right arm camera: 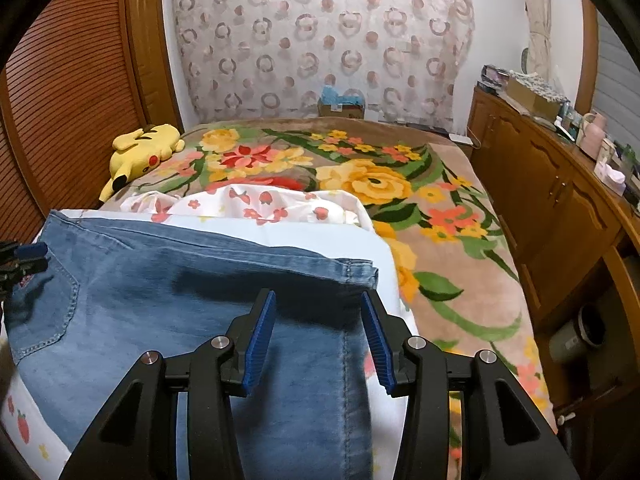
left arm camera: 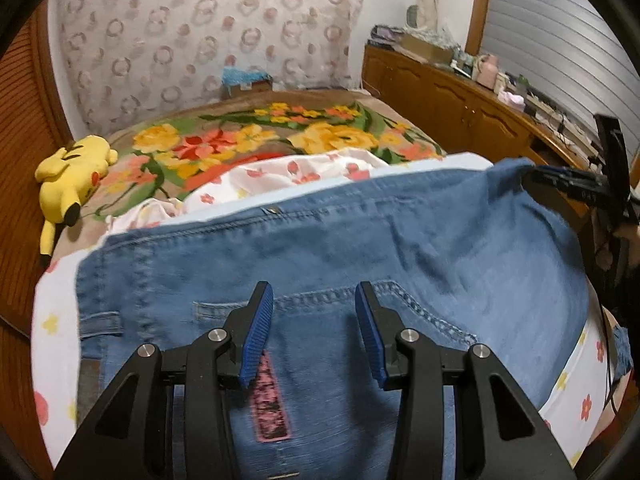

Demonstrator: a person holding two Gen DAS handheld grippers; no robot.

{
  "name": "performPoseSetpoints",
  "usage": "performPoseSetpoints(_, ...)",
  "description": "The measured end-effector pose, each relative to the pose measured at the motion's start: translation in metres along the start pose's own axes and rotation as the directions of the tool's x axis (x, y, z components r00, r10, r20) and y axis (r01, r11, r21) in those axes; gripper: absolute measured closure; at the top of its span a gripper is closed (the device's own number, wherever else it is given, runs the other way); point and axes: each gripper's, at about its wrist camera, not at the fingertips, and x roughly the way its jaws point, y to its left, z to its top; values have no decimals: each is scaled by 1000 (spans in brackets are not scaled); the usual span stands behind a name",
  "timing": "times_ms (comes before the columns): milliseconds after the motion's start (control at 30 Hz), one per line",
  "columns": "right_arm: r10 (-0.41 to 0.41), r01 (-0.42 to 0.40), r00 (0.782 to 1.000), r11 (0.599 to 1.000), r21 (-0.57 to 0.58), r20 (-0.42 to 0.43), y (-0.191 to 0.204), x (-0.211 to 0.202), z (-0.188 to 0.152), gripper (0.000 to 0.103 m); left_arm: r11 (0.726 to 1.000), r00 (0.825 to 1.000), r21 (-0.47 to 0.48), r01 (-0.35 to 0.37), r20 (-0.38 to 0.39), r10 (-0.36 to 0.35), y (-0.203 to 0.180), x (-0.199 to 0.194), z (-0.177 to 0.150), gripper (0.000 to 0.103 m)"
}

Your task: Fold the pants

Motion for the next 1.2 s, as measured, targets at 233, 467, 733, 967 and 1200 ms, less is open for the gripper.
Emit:
performPoseSetpoints(233, 0, 0, 1000, 1000, -4, -9, 3, 8, -1, 56, 1000, 999, 17, 18, -50, -17, -11, 14, -7, 59)
performPoseSetpoints(467, 5, -5, 1000, 1000, -12, -12, 2, 11, 0, 55, 999, 996, 34, 24, -83, -21, -14, 23, -14, 59)
performPoseSetpoints(733, 8, -9, 1000, 1000, -18, -12, 0, 14, 0, 54, 999, 996, 44, -2, -86, 6, -19, 25, -19, 59)
performPoseSetpoints(967, 6, -7, 1000, 1000, -23, -16, 0, 15, 0, 54, 998, 997, 59, -38, -58, 42, -25, 20, -23, 59)
performPoseSetpoints(1200, 3, -3, 1000, 1000, -24, -16, 0, 17, 3, 54, 999, 1000, 52, -15, -22, 16, -28, 8, -21, 94)
